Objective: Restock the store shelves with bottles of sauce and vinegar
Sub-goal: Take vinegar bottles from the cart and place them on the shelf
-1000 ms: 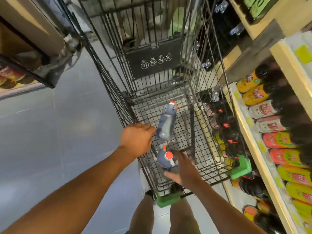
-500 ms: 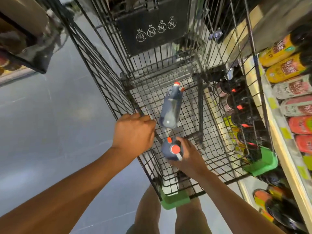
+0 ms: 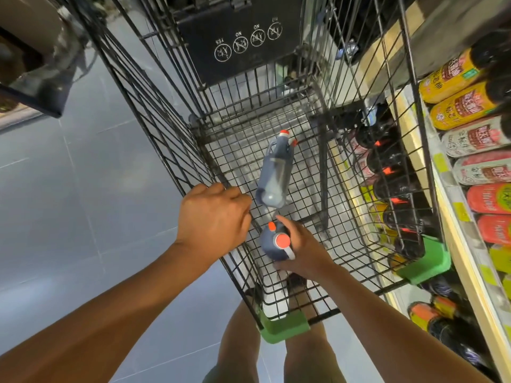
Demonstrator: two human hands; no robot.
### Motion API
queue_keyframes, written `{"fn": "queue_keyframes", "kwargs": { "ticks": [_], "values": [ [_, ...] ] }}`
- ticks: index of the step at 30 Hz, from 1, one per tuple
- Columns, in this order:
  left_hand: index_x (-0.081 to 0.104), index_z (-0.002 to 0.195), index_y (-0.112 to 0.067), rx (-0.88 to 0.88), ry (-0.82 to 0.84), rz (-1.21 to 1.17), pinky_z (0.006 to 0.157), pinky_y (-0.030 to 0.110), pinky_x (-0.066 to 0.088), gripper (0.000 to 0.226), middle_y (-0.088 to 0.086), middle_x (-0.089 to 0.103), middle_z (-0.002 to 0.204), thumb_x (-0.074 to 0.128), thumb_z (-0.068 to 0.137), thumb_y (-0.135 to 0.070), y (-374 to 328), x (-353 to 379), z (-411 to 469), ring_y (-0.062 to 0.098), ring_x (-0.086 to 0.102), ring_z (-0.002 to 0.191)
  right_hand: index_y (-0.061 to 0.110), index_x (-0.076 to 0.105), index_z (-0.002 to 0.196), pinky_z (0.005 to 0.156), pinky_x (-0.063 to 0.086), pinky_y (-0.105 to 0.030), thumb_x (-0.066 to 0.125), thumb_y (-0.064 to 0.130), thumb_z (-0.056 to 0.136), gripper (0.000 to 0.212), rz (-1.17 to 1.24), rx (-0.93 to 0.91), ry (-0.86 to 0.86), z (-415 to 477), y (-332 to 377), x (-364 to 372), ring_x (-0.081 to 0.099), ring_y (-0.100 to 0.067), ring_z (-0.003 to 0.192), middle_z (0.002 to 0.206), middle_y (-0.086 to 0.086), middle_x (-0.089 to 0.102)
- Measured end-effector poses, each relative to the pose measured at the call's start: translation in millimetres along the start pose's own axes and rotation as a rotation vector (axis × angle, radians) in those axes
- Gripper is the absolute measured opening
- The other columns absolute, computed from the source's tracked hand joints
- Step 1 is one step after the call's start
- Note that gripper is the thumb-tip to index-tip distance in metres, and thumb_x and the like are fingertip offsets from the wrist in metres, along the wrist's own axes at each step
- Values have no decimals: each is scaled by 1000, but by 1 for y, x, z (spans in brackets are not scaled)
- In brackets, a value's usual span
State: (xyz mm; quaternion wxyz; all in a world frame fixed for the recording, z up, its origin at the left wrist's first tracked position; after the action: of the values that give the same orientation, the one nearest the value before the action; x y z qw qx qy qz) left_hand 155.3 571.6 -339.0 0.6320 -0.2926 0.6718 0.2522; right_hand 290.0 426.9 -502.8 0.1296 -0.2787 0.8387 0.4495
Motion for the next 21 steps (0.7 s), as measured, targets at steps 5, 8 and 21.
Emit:
{"fn": "queue_keyframes", "kwargs": {
  "ticks": [5, 8, 21],
  "values": [
    [70, 73, -25, 13, -18, -18, 64, 32, 41, 14, -6, 65, 70, 61, 83, -28, 1, 0, -2, 21, 60, 68, 40, 41, 141, 95, 55, -32, 94, 47, 58, 99, 125, -21, -36, 19, 3, -9, 58, -8, 121, 134, 17, 56],
    [71, 76, -26, 12, -18, -27, 65, 32, 40, 13, -7, 65, 71, 60, 84, -29, 2, 0, -2, 20, 60, 69, 57, 43, 126, 80, 53, -11, 95, 53, 54, 89, 244, 55, -65, 30, 2, -22, 63, 6, 106, 116, 28, 64],
    [14, 162, -41, -193, 248, -847, 107, 36, 47, 112, -18, 46, 157, 46, 71, -99, 11, -12, 13, 4, 49, 137, 12, 63, 123, 84, 56, -32, 83, 14, 59, 67, 911, -74, 149, 24, 108, -160, 73, -24, 105, 111, -6, 77]
  ]
}}
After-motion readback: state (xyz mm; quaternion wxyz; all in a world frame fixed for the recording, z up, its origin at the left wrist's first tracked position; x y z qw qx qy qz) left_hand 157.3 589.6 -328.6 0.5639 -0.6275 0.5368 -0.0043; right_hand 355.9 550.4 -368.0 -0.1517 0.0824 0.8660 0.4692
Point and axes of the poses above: each hand's wrist, its own z-axis towards the middle knuckle, its own x-axis out of the palm, y = z × x, the point moved 7 cm from there along z, towards the middle knuckle
